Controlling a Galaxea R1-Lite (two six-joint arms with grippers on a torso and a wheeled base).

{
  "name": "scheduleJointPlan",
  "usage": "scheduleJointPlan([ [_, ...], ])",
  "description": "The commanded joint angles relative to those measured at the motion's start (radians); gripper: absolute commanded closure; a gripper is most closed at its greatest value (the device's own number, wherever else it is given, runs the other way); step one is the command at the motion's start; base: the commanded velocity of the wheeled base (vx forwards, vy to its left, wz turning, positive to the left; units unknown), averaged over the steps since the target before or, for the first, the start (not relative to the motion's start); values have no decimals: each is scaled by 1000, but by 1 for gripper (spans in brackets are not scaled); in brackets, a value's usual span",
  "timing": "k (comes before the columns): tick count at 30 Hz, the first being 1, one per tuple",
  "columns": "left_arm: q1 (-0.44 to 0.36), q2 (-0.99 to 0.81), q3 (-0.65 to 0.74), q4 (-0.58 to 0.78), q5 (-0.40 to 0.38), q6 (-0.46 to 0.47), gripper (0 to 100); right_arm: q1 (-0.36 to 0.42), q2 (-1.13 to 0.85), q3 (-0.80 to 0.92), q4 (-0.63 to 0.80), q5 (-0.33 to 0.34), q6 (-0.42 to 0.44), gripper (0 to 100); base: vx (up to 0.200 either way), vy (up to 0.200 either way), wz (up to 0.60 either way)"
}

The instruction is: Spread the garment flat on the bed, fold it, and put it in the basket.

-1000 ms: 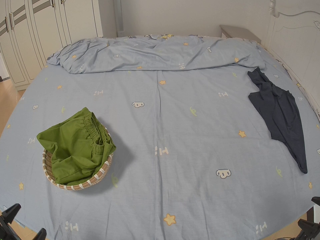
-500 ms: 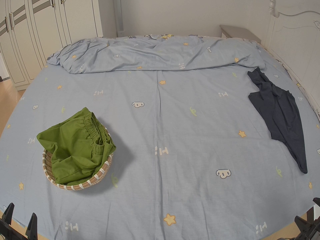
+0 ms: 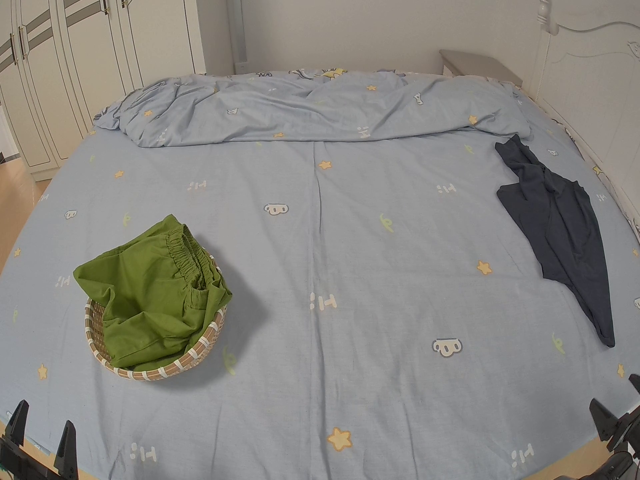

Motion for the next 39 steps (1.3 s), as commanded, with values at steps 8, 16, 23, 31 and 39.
scheduleJointPlan([
  [8,1,-11,41,-48,-40,10,0,-66,-165,191,-248,37,-3,0,0,0,0],
  [16,1,-11,43,-50,-39,10,0,-65,-165,208,-307,72,40,0,0,0,0],
  [23,1,-11,43,-50,-39,10,0,-65,-165,208,-299,195,-55,0,0,0,0],
  [31,1,-11,43,-50,-39,10,0,-66,-163,202,-276,21,57,0,0,0,0],
  [39,1,-11,43,-50,-39,10,0,-65,-163,200,-270,221,-75,0,0,0,0],
])
